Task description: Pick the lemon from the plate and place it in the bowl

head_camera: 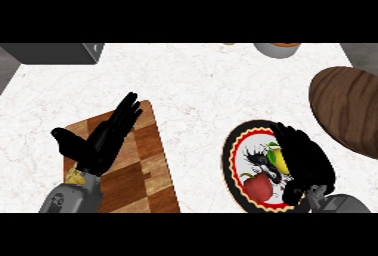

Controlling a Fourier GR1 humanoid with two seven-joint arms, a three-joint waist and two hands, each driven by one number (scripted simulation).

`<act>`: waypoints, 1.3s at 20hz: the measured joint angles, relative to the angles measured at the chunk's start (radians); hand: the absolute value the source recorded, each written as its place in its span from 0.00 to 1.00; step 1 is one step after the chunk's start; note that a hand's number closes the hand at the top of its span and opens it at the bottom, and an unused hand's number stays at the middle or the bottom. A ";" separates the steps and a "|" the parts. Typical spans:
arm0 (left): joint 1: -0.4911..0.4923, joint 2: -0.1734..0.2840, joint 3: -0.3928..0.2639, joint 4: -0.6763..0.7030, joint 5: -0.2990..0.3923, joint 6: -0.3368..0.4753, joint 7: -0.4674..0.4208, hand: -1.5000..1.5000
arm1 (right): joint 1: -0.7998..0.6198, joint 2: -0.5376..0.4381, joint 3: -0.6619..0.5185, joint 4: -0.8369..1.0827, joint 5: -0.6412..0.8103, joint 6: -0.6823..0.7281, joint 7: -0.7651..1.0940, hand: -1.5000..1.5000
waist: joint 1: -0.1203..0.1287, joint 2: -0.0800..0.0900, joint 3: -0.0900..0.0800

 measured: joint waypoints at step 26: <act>0.054 -0.069 0.079 -0.044 -0.079 -0.090 0.027 0.50 | -0.013 0.163 -0.128 0.248 0.216 -0.163 -0.292 1.00 | 0.001 -0.007 -0.008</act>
